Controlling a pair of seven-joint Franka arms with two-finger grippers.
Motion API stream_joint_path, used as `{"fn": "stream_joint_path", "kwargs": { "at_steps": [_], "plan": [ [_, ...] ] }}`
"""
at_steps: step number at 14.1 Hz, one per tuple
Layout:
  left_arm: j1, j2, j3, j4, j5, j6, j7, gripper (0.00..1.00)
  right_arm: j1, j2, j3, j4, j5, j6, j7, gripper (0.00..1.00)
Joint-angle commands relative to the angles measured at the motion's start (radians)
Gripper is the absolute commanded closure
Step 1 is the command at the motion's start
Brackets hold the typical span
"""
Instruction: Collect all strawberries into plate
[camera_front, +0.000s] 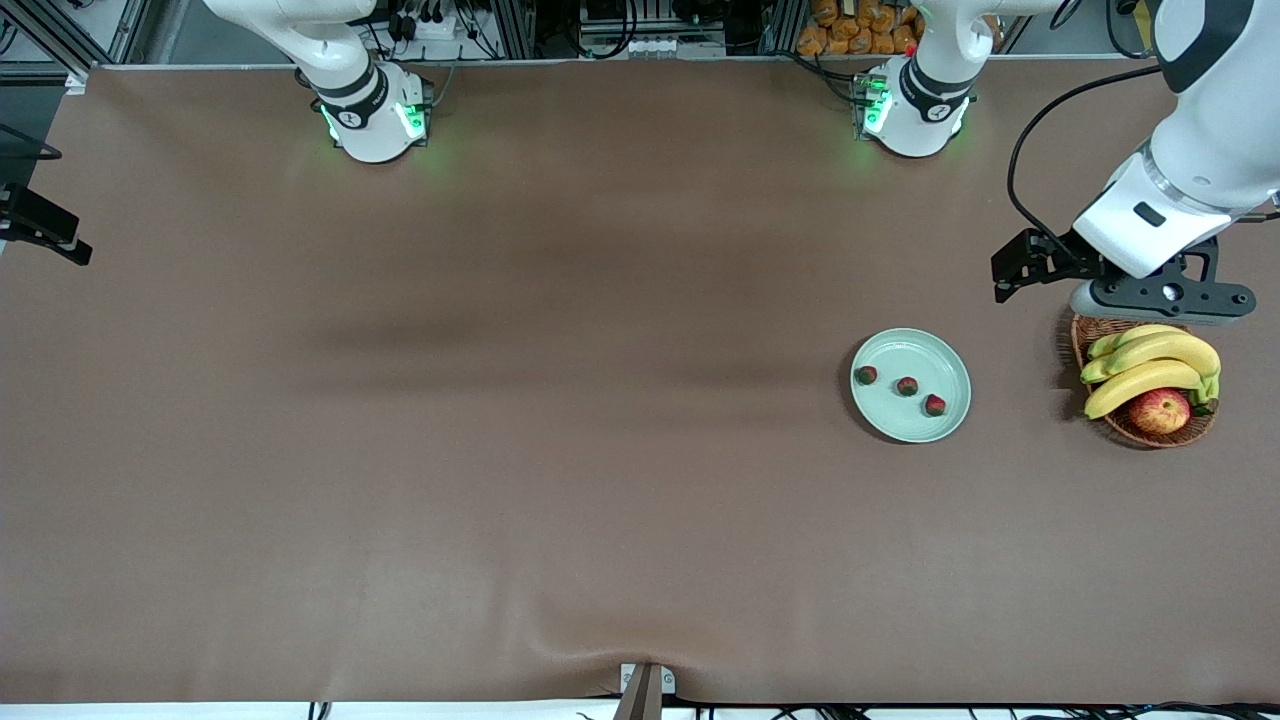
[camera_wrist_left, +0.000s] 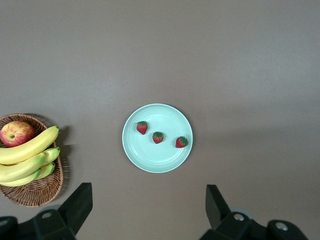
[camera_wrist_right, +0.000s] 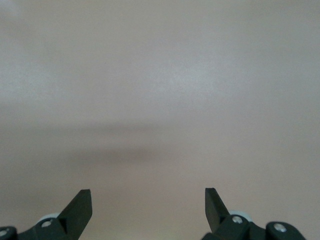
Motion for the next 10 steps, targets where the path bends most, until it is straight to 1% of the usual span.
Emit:
{"fn": "stream_joint_path", "kwargs": {
  "at_steps": [1, 4, 8, 10],
  "plan": [
    [-0.015, 0.001, 0.017, 0.025, -0.008, -0.004, -0.022, 0.0, -0.003, 0.012, 0.003, 0.022, 0.003, -0.006, -0.004, 0.0],
    [-0.014, -0.002, 0.023, 0.028, -0.004, -0.004, -0.051, 0.0, -0.003, 0.013, 0.003, 0.022, 0.003, -0.006, -0.004, 0.0],
    [-0.015, -0.007, 0.093, 0.028, -0.001, -0.006, 0.033, 0.0, -0.001, 0.018, 0.003, 0.022, 0.004, -0.006, -0.004, 0.0],
    [-0.015, -0.01, 0.104, 0.03, -0.002, -0.006, 0.02, 0.0, -0.001, 0.018, 0.003, 0.024, 0.004, -0.006, -0.004, 0.0]
  ]
}}
